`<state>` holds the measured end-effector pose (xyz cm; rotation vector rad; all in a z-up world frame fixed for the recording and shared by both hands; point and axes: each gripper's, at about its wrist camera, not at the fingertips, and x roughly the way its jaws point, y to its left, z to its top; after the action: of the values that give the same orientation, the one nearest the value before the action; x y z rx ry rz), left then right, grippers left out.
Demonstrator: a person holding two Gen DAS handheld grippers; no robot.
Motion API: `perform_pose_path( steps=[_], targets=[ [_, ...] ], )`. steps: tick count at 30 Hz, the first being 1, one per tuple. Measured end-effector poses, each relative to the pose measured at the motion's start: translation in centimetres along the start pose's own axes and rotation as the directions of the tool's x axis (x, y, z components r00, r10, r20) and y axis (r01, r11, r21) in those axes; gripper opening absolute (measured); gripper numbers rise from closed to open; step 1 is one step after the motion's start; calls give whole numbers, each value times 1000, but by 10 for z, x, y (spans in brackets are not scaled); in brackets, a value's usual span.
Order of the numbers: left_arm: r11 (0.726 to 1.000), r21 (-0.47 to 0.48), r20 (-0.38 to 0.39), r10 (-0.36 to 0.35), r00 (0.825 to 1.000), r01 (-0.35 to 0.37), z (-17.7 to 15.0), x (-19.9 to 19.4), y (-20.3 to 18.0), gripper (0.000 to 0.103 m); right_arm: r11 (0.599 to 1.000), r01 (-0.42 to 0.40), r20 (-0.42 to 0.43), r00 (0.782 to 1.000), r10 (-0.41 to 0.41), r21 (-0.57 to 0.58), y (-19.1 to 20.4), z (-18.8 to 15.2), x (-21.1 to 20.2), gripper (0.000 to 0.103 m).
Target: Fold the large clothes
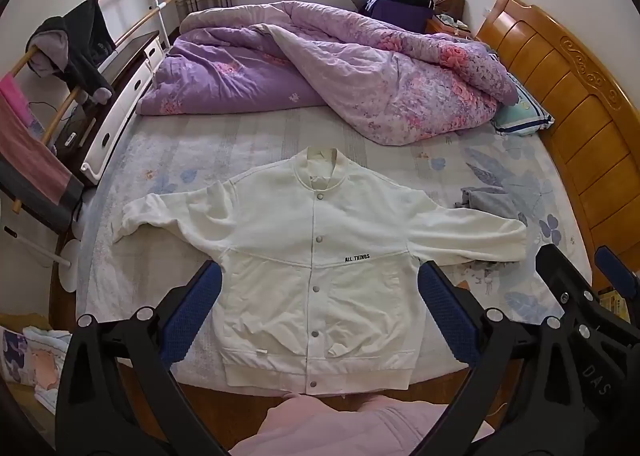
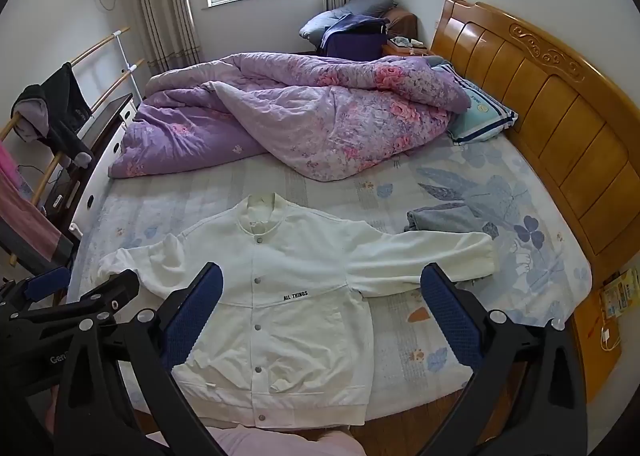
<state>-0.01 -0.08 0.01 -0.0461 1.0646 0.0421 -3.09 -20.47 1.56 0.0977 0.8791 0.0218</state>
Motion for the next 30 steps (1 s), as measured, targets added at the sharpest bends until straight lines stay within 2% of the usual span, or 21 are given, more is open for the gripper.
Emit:
perform_pose_path(
  steps=[8,13,30],
  targets=[
    [999,-16,-20,-33,999,33,7,1,-1,98,1000,-21,-3,1000,21,1,-2,-1,0,96],
    [1000,-4,-2,-27,1000,27,2,-1,2,98,1000,7,10,1000,-7,10,-1,1,-4,96],
    [999,-1,-11,-35,999,35,-5,4,0,98,1000,-6,-19,1000,7,28,-7,-1,2,96]
  ],
)
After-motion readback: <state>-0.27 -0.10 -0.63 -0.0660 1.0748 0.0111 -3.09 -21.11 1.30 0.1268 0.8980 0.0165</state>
